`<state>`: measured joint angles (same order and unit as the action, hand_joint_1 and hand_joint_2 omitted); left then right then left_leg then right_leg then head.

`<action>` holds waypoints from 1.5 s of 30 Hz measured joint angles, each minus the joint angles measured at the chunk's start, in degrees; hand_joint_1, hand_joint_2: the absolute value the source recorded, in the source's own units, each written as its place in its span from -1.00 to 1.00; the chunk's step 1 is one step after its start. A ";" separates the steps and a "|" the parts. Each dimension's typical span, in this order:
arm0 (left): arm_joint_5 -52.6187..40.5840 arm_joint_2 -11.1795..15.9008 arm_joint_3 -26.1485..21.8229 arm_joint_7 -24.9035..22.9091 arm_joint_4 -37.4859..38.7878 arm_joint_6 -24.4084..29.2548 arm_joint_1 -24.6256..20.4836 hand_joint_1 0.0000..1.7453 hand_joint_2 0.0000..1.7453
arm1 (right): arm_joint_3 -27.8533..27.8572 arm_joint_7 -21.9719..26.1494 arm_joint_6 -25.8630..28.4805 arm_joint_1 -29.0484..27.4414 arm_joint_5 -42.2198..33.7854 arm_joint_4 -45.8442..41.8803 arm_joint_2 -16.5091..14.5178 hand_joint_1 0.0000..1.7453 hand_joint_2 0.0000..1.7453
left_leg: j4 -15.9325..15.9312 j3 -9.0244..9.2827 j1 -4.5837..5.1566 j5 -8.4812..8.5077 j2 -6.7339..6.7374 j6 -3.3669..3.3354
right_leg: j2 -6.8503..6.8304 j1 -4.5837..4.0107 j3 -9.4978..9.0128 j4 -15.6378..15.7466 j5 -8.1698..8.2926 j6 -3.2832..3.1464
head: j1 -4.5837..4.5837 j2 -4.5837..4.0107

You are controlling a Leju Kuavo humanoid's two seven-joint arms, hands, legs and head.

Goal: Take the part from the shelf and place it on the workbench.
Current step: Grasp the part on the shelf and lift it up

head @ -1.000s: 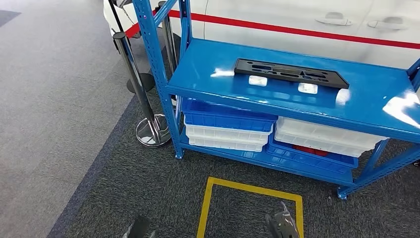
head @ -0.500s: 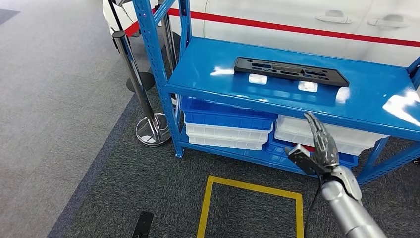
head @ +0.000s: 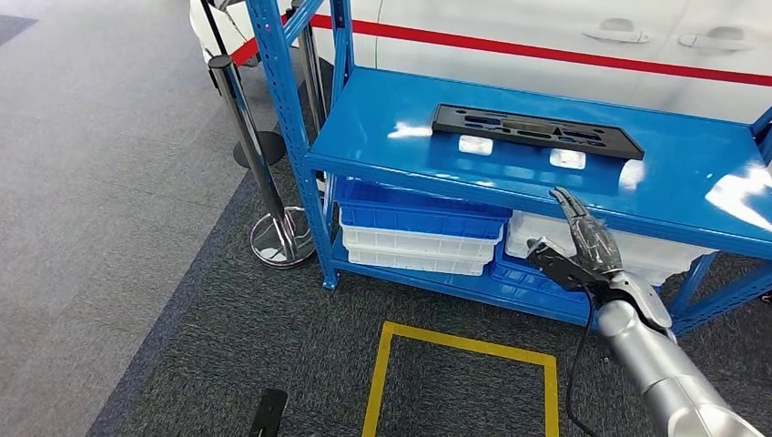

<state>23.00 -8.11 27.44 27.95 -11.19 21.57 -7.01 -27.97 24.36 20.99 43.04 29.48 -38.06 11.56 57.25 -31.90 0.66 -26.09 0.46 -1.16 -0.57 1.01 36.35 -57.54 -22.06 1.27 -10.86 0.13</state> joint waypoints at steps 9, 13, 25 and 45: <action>-0.06 -0.06 0.01 -0.82 0.00 -1.35 0.49 -1.00 1.00 | -2.51 -3.38 0.05 7.34 1.40 6.03 -0.14 -1.00 -1.00 | 0.01 -0.14 0.03 0.11 0.00 -0.01 | 0.01 0.04 0.16 0.00 0.12 0.04 | 0.00 0.00; 0.24 -0.06 0.01 -1.06 0.00 -1.27 0.47 -1.00 1.00 | -3.84 -5.27 1.21 12.22 2.99 9.03 -0.36 -1.00 -1.00 | 0.02 -0.20 0.03 0.17 0.00 -0.01 | 0.01 0.04 0.22 0.00 0.17 0.03 | 0.00 0.00; 2.02 -0.06 -0.05 -0.52 0.00 -1.84 0.45 -1.00 -1.00 | -9.94 -12.98 1.67 22.58 11.65 14.97 -2.26 -1.00 -1.00 | 0.02 -0.27 0.03 0.22 0.00 -0.02 | 0.00 0.04 0.30 -0.01 0.22 0.03 | 0.00 0.00; 4.80 0.48 -1.67 -4.40 0.00 -4.91 0.34 -1.00 -1.00 | -13.79 -14.12 -0.68 24.83 10.73 18.65 -3.97 -1.00 -1.00 | 0.13 -0.34 0.08 0.21 -0.02 -0.04 | -0.01 0.09 0.32 0.02 0.25 0.08 | 0.00 0.00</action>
<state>27.80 -7.63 25.77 23.55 -11.19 16.66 -6.67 -41.77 10.24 20.31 67.87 40.21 -19.41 7.59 57.38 -32.24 0.74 -25.88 0.44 -1.20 -0.58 1.10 36.68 -57.53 -21.81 1.35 -10.86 0.13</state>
